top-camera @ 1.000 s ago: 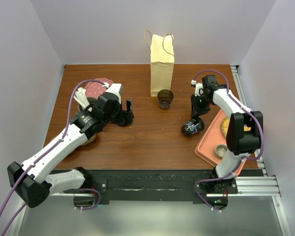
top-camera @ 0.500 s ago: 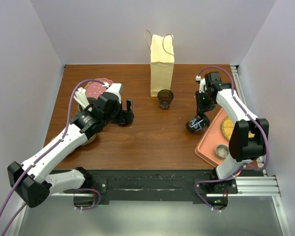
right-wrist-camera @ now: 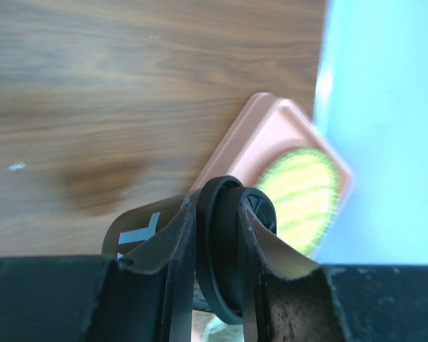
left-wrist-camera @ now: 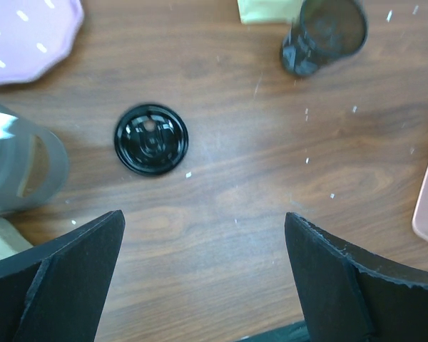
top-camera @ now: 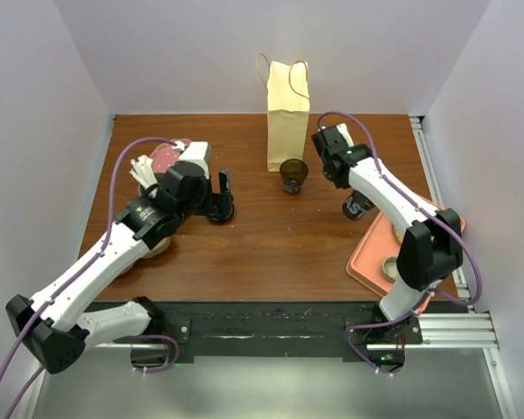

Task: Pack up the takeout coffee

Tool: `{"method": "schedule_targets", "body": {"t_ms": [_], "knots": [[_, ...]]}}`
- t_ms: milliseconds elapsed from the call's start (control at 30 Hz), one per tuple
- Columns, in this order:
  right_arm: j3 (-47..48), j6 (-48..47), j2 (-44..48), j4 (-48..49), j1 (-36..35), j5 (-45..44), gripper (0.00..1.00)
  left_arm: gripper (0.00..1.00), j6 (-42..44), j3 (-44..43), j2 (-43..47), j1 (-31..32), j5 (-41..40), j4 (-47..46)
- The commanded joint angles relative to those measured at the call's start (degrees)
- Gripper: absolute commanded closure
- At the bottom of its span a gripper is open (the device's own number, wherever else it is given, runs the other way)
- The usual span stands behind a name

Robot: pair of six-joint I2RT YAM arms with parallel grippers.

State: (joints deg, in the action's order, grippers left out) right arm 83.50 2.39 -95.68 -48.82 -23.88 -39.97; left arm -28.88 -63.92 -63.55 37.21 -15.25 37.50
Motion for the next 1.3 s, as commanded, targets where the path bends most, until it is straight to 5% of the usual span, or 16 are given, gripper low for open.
{"method": "schedule_targets", "body": {"t_ms": [0, 333, 800, 1267], "knots": [[2.28, -0.46, -3.81, -1.02, -1.78, -18.90, 0.95, 0.00, 0.85, -4.72, 4.57, 0.05, -6.28, -0.06], [1.05, 1.82, -9.87, 5.58, -4.16, -27.71, 0.93, 0.00, -0.56, -8.50, 8.62, 0.32, -13.40, 4.16], [0.43, 20.71, -20.68, -0.48, -6.88, -34.57, 0.91, 0.00, -0.03, -10.61, 6.60, 2.95, -15.60, 5.13], [5.79, 38.92, -25.00, -14.99, -10.84, -34.92, 0.49, 0.00, 0.05, -10.61, 7.21, 3.57, -15.96, 5.31]]}}
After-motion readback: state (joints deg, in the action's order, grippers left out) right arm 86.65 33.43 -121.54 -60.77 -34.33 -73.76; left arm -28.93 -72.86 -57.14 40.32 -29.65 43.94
